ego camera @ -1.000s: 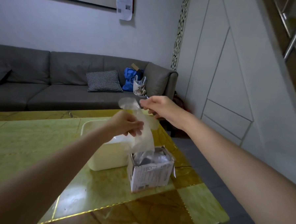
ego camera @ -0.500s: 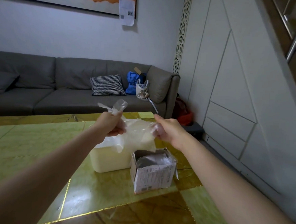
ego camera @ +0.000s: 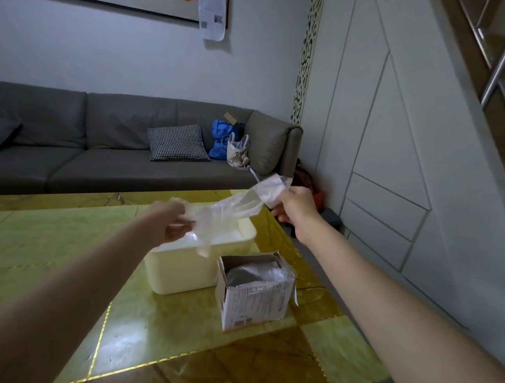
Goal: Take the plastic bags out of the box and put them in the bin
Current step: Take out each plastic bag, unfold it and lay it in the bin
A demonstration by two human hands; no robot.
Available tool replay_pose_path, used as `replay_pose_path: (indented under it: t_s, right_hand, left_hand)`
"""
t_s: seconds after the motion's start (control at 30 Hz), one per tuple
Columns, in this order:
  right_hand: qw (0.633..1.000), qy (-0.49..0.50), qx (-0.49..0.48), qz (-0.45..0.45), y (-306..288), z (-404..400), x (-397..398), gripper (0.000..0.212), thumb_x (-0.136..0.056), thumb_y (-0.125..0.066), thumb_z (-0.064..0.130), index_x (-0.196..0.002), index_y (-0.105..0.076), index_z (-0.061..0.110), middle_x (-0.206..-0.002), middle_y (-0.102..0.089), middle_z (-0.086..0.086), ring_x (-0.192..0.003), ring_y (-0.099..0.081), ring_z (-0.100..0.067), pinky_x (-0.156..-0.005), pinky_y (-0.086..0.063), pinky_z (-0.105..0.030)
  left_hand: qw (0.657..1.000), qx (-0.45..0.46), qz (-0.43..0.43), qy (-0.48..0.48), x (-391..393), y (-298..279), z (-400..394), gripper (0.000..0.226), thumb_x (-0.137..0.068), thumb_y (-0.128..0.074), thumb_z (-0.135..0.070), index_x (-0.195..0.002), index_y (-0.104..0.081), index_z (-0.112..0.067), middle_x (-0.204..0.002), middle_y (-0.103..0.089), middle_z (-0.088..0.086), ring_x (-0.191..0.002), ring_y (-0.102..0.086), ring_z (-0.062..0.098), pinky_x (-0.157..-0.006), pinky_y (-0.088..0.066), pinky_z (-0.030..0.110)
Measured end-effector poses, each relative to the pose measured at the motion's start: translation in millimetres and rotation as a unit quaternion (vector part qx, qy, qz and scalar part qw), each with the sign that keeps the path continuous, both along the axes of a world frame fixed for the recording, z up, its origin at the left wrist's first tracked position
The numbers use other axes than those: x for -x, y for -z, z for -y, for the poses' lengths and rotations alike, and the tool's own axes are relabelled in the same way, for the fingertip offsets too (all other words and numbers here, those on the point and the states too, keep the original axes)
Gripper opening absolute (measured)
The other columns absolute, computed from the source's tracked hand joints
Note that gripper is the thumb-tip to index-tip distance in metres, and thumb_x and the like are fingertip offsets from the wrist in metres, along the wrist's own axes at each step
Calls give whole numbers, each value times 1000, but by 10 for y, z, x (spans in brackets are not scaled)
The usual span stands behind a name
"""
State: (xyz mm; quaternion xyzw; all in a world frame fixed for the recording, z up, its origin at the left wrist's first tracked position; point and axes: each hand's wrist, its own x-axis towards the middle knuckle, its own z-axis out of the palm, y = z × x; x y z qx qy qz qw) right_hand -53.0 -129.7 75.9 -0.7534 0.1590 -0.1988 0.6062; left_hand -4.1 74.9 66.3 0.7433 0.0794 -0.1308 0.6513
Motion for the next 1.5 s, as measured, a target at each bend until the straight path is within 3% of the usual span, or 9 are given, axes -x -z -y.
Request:
replay_pose_path:
  t_s: [0.13,0.3,0.4,0.67,0.83,0.9,1.03,1.3,1.5]
  right_hand:
    - [944,66,321,27,-176,6,26,39,-88,-59,14,-53,-42,15,-55,-45,3,-53,-44,-9,-47,-32,-22]
    - [903,-63,424,-3,-403,-222,-64,26,-89,-60,17,-67,-48,15,-69,-50,3,-68,-50,-14,-62,-39,-25]
    - [924,-121,364,0,-455,-225,-81,11,-89,-63,14,-80,-56,17,-88,-59,-2,-84,-56,-16,-73,-46,-28]
    - [967,-225,-119,19,-463,-60,-49,13,-92,-50,-4,-93,-58,6,-82,-68,-9,-72,-65,-16,-63,-55,-26]
    - [998,-22,-53,15,-309,-178,-331,8,-94,-55,11,-101,-55,9,-104,-67,-14,-72,-63,-20,-67,-54,-29]
    - [994,-87,-69,13,-262,-257,-438,46,-89,-64,28,-127,-44,14,-120,-59,-10,-74,-64,-19,-65,-55,-29]
    - [993,-88,81,24,-99,-463,-710,53,-82,-69,3,-127,-45,12,-108,-60,-12,-72,-62,-18,-61,-56,-28]
    - [985,-42,144,-87,506,-326,-1084,45,-86,-60,-2,-124,-40,12,-111,-58,-13,-89,-62,-27,-67,-55,-35]
    - [941,-135,286,-122,583,-362,-1177,54,-88,-61,2,-134,-34,14,-113,-58,-14,-57,-54,-11,-34,-36,-13]
  left_hand:
    - [971,-117,202,-49,-102,-126,37,39,-96,-45,-22,-127,-40,0,-105,-52,14,-64,-53,14,-50,-42,25]
    - [948,-64,199,239,209,-400,395,57,-82,-54,-56,-127,-46,-22,-107,-54,-1,-60,-49,8,-54,-45,21]
    - [944,-46,163,284,184,-350,379,45,-80,-63,-43,-118,-56,-20,-74,-48,-1,-46,-37,4,-42,-35,14]
    - [978,32,55,196,8,-73,129,23,-89,-58,-10,-108,-60,3,-102,-67,14,-48,-62,3,-40,-44,11]
    - [991,43,116,50,-230,-229,27,10,-89,-55,-2,-98,-58,-2,-77,-62,12,-41,-59,6,-39,-48,14]
    - [980,-30,194,16,-347,-242,-31,7,-90,-54,-4,-94,-60,-3,-68,-60,10,-37,-56,5,-36,-45,14]
    - [948,-157,277,-8,-651,-196,-139,15,-89,-56,-13,-76,-63,-9,-59,-58,6,-29,-45,3,-33,-36,13]
    - [805,-493,305,-127,-1044,-56,-550,27,-93,-46,-22,-111,-55,-5,-114,-54,20,-100,-54,39,-71,-36,36]
    - [702,-446,460,310,-833,164,231,43,-93,-52,-27,-134,-44,-19,-135,-51,1,-123,-45,17,-104,-36,31]
